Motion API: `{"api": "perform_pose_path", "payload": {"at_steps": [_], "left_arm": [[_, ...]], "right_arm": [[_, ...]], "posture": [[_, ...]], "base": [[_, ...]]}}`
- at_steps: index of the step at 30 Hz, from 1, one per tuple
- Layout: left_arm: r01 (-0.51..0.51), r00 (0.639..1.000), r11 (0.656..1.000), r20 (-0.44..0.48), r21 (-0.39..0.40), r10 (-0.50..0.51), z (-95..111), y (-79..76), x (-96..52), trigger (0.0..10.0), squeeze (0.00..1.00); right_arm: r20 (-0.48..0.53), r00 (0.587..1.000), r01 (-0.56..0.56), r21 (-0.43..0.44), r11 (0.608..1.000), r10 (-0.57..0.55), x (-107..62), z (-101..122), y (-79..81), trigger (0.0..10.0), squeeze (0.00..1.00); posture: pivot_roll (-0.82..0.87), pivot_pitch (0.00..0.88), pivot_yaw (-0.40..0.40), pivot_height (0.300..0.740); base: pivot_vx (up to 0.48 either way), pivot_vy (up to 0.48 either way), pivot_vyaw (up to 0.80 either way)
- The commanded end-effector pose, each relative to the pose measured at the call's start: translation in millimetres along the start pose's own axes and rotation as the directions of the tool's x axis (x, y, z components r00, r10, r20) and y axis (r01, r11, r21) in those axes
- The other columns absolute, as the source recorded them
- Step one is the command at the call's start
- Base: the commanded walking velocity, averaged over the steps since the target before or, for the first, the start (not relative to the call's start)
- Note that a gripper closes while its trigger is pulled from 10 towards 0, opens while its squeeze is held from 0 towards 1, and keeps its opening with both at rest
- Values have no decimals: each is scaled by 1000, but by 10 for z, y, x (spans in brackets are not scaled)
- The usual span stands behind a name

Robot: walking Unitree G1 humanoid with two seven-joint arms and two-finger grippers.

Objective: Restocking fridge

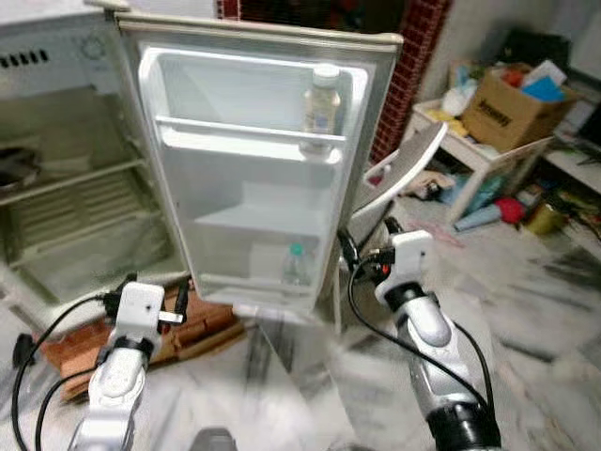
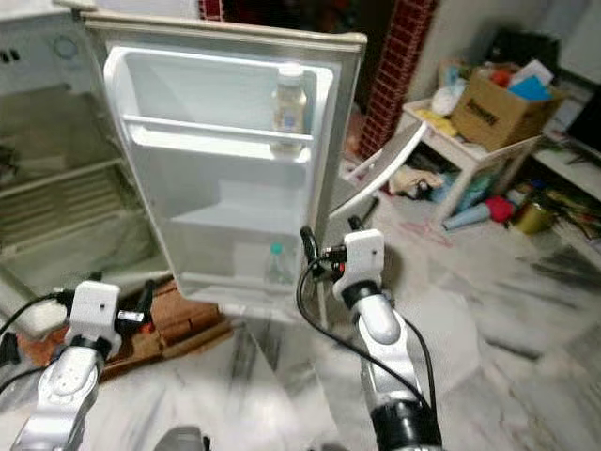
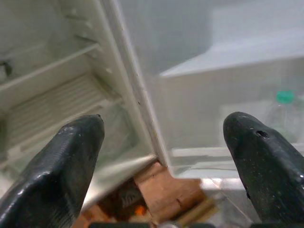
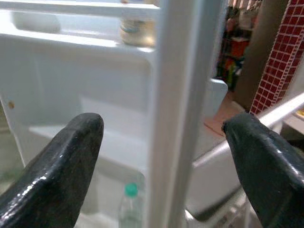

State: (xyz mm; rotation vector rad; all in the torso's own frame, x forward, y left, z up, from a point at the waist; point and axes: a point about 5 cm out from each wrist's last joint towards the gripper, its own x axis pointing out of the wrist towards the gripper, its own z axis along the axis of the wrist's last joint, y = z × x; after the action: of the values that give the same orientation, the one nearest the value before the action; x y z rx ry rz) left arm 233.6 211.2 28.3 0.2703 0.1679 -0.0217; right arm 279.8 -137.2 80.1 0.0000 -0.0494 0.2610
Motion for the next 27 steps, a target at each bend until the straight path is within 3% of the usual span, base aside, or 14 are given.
{"api": "perform_pose_path", "payload": {"at_steps": [1, 19, 27], "left_arm": [[13, 1000, 1000, 10, 10, -14, 21, -29, 20, 10000, 0], [-2, 999, 1000, 45, 27, 1, 107, 36, 83, 10000, 0], [0, 999, 1000, 33, 9, -1, 68, -11, 30, 10000, 0]], "right_arm": [[20, 1000, 7, -6, 1000, -7, 23, 48, -36, 10000, 0], [72, 995, -67, -22, 998, 68, 149, 173, 49, 10000, 0], [57, 996, -68, -19, 998, 69, 143, 136, 53, 10000, 0]], "posture": [[85, 0, -42, 740], [104, 0, -28, 740], [109, 0, -30, 740]], "base": [[262, -398, 794], [350, -315, 761], [383, -283, 59]]}}
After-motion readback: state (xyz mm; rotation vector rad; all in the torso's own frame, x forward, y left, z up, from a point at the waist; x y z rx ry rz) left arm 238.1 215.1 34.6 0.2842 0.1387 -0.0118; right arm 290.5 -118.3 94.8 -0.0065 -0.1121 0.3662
